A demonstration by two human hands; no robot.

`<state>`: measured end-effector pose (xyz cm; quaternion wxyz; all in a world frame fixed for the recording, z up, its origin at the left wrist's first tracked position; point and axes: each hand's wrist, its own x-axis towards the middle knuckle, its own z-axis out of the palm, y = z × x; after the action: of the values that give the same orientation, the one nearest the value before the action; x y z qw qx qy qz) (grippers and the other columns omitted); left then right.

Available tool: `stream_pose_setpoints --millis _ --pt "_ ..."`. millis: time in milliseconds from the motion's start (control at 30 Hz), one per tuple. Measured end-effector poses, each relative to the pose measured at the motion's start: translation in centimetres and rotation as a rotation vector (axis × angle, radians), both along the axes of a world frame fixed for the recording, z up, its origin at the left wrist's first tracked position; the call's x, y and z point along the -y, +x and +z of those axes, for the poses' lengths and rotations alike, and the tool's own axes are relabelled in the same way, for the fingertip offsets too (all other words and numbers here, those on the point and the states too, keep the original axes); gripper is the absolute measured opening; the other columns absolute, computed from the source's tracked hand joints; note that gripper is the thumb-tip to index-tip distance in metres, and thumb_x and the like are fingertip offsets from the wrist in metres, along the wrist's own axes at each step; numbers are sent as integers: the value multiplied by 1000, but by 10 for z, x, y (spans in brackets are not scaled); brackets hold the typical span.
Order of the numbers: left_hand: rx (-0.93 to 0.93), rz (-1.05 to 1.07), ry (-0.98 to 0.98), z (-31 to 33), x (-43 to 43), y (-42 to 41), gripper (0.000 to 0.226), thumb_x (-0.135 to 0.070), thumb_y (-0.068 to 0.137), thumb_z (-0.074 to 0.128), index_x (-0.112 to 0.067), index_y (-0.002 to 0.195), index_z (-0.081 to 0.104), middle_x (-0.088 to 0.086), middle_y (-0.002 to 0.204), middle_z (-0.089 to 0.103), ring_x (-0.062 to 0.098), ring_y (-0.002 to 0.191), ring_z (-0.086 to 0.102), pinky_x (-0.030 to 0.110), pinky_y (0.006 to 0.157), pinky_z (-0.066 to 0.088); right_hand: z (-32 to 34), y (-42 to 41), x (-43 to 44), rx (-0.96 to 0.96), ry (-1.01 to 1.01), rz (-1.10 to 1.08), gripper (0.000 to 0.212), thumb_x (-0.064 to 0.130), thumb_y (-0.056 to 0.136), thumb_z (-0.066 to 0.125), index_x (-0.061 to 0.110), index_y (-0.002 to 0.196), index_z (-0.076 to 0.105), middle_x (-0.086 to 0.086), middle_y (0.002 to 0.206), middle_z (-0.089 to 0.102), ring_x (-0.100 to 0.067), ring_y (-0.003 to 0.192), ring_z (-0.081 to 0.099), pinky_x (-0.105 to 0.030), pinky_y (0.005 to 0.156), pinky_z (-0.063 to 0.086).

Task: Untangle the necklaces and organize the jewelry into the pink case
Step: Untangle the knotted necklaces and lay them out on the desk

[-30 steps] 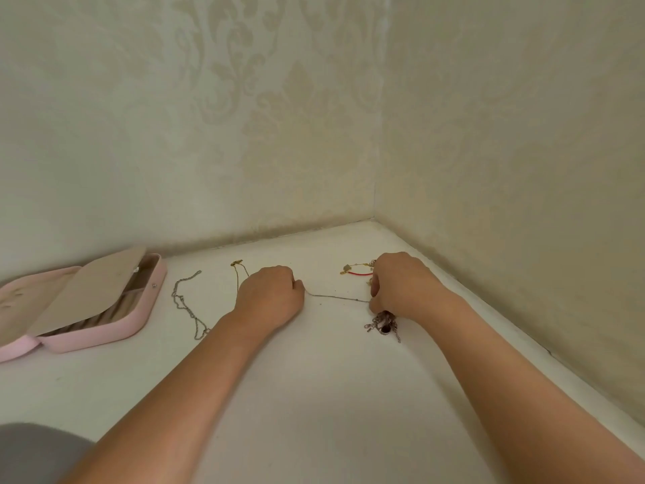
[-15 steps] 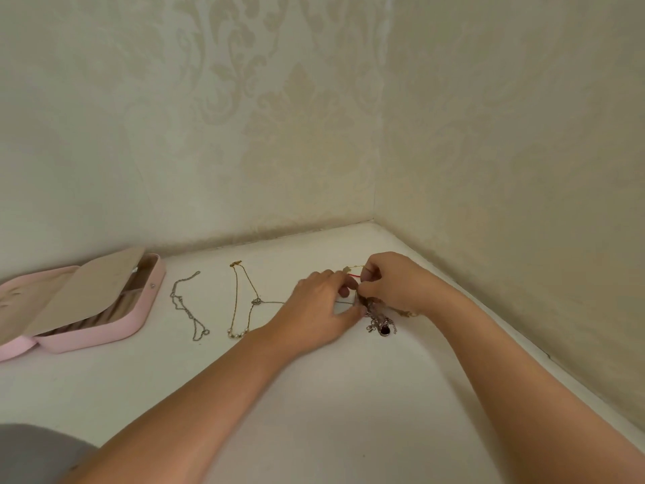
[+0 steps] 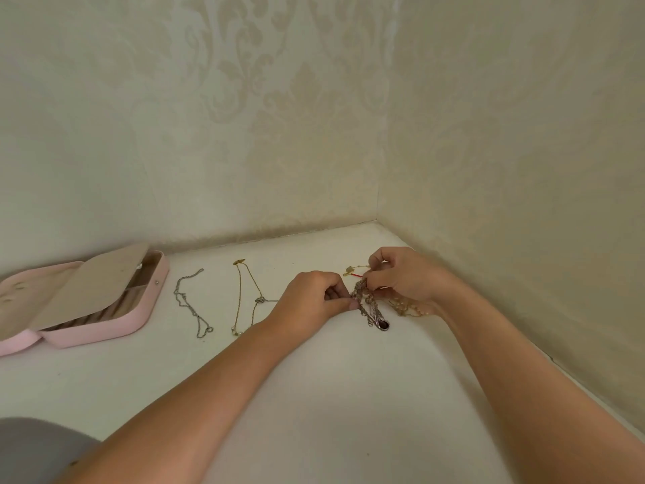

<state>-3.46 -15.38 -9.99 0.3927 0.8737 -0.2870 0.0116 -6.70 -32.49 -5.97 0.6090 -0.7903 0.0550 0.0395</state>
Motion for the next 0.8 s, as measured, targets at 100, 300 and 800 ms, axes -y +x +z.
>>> stream_pose_setpoints --millis 100,300,800 --pt "-17 3 -61 -1 -1 0 16 -23 80 76 -17 71 65 -11 60 54 -2 52 45 12 52 33 0 -1 1 -2 -9 26 23 -11 81 62 10 80 55 -6 71 58 -17 56 58 -25 60 51" --pt "-228 -45 -358 1 1 3 20 -8 92 62 -11 74 54 -1 69 67 12 70 63 29 76 52 3 -3 -2 99 -258 58 12 0 84 68 11 89 69 1 69 64 -5 56 58 -15 56 46" --pt "-602 103 -524 14 4 -2 10 -15 93 59 -11 85 63 -8 51 29 8 44 22 19 40 16 3 -2 -13 288 -251 -139 11 11 84 68 18 76 70 -5 78 70 -12 69 59 -30 71 49"
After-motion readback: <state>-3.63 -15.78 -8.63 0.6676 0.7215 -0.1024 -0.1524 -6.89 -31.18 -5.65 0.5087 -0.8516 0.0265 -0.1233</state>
